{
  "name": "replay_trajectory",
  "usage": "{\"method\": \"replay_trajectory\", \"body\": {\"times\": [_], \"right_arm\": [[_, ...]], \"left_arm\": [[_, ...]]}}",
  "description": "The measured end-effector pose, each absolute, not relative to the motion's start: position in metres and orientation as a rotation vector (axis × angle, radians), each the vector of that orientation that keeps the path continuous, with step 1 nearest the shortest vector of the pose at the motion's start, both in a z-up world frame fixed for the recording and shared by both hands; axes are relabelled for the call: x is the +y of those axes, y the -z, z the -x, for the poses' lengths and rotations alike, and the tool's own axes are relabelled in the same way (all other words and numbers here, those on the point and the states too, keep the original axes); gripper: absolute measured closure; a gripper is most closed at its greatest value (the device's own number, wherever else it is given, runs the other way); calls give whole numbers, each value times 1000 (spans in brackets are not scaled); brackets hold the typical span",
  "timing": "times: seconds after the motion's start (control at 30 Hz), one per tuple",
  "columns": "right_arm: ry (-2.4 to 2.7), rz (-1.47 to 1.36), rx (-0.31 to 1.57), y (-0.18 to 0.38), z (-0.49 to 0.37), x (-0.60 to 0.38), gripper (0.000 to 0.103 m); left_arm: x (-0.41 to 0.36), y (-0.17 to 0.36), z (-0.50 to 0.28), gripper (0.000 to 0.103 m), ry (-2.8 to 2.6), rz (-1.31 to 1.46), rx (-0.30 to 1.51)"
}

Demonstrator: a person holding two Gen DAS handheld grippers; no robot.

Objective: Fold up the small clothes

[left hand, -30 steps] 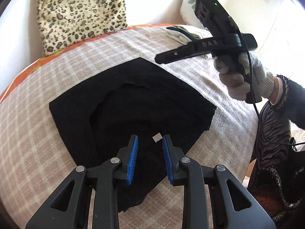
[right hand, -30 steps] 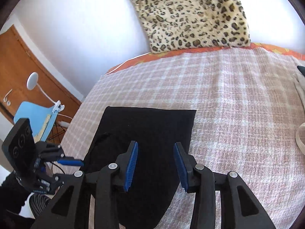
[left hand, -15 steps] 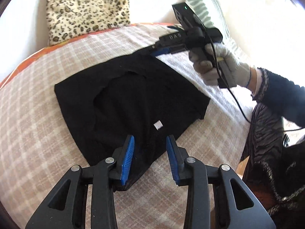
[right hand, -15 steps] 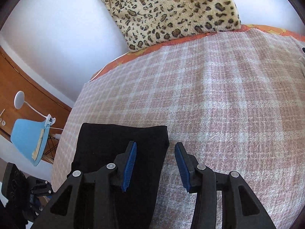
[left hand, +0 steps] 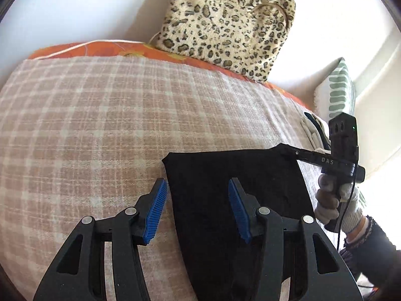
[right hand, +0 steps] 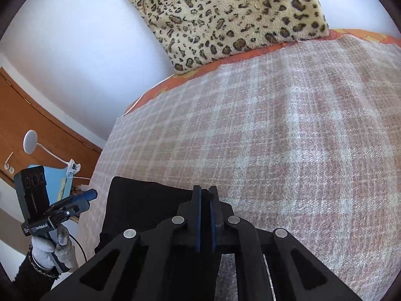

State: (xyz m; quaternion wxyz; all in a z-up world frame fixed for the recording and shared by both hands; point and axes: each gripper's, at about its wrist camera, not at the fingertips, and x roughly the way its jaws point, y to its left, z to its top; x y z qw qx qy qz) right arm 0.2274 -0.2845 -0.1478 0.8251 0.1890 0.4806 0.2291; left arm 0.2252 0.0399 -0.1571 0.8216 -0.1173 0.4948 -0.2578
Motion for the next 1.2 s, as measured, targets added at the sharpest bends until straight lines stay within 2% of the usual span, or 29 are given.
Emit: {"method": "replay_trajectory", "body": {"times": [0.1, 0.13, 0.17, 0.2, 0.27, 0.47, 0.5, 0.53, 0.57, 0.6, 0.8, 0.93, 1.2], "right_arm": [[-471, -410, 1012, 146, -228, -291, 100], [-473, -397, 1012, 145, -228, -290, 99], [-455, -362, 1014, 143, -227, -288, 94], [-428, -327, 1016, 139, -225, -287, 88], [-347, -273, 991, 127, -220, -286, 66], [-532, -59, 836, 68, -168, -222, 67], [-595, -48, 833, 65, -158, -207, 67], [-660, -45, 845, 66, -150, -191, 67], [-723, -42, 870, 72, -145, -175, 69], [-763, -31, 903, 82, -140, -160, 73], [-799, 82, 1060, 140, -127, -123, 77], [-806, 40, 1062, 139, -132, -132, 76], [-804, -22, 1052, 131, -144, -147, 72]], "left_arm": [[45, 172, -234, 61, 557, 370, 1100], [46, 173, -233, 73, 573, 397, 1108], [47, 171, -231, 82, 584, 395, 1107], [47, 169, -228, 84, 599, 385, 1106], [48, 168, -226, 85, 622, 399, 1105], [55, 180, -241, 85, 667, 543, 1135], [55, 182, -242, 82, 674, 562, 1141], [55, 184, -245, 75, 669, 579, 1150], [55, 186, -248, 72, 652, 591, 1154], [57, 187, -250, 72, 634, 603, 1151], [79, 182, -262, 74, 549, 716, 1045], [89, 170, -261, 74, 535, 678, 1018], [76, 191, -243, 72, 620, 639, 1167]]}}
